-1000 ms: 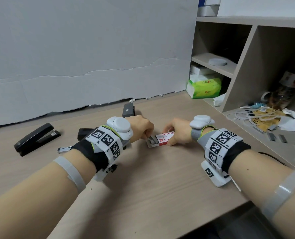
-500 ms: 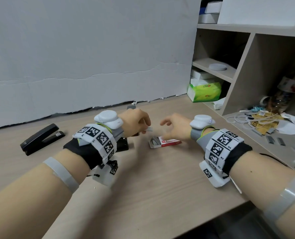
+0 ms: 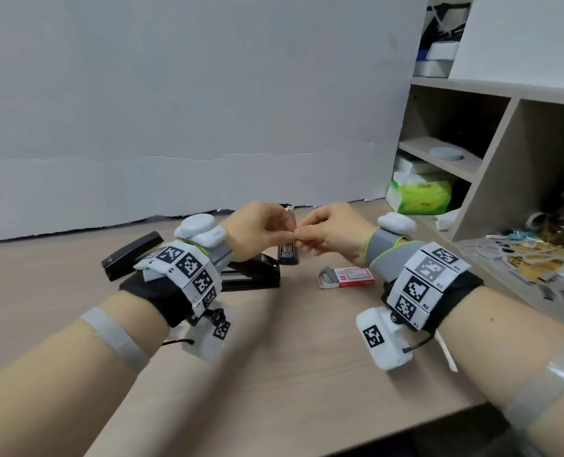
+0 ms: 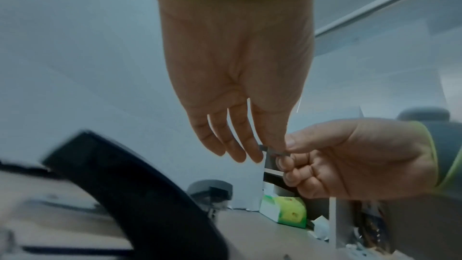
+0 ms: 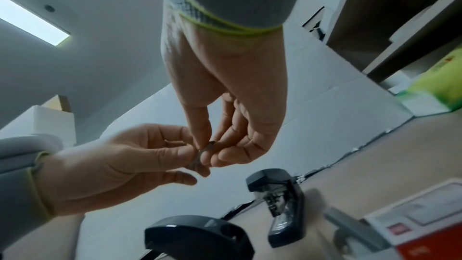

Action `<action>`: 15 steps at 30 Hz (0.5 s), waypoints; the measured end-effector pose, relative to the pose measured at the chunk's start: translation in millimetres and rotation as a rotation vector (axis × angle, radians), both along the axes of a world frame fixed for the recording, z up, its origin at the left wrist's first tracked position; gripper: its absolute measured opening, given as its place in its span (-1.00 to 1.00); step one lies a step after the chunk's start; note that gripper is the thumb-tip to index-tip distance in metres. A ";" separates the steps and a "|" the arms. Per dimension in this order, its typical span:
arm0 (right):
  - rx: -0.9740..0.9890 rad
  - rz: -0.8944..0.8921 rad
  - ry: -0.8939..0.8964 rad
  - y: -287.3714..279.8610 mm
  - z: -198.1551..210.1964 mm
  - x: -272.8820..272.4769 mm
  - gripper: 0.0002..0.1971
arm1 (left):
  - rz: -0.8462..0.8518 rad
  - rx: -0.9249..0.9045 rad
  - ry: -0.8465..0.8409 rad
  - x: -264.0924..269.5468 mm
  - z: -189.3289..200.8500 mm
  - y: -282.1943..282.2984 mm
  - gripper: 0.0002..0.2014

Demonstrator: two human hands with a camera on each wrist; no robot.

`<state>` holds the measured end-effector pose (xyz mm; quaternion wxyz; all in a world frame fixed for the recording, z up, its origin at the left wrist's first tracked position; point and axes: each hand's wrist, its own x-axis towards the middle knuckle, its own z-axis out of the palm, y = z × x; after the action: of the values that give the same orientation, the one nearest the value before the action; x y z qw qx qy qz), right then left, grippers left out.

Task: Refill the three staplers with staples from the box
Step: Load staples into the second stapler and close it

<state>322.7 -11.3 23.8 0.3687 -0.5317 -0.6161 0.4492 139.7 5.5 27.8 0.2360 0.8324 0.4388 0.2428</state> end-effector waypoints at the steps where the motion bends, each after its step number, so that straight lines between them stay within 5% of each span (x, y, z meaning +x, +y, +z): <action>1: 0.001 0.002 0.015 -0.2 1.1 -4.6 -0.93 | 0.024 0.032 0.034 -5.1 1.6 -1.6 -0.89; 8: -0.004 0.069 0.018 3.7 3.5 -51.9 -0.93 | 0.131 0.201 0.135 -43.2 5.4 -13.9 -0.80; 15: 0.065 0.099 -0.058 8.9 -3.6 -80.9 -0.90 | 0.202 0.146 0.111 -83.4 1.1 -10.7 -0.87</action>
<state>241.8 -2.4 20.2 0.3450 -0.5012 -0.6663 0.4311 56.2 -5.2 28.9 0.1245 0.8110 0.5141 0.2500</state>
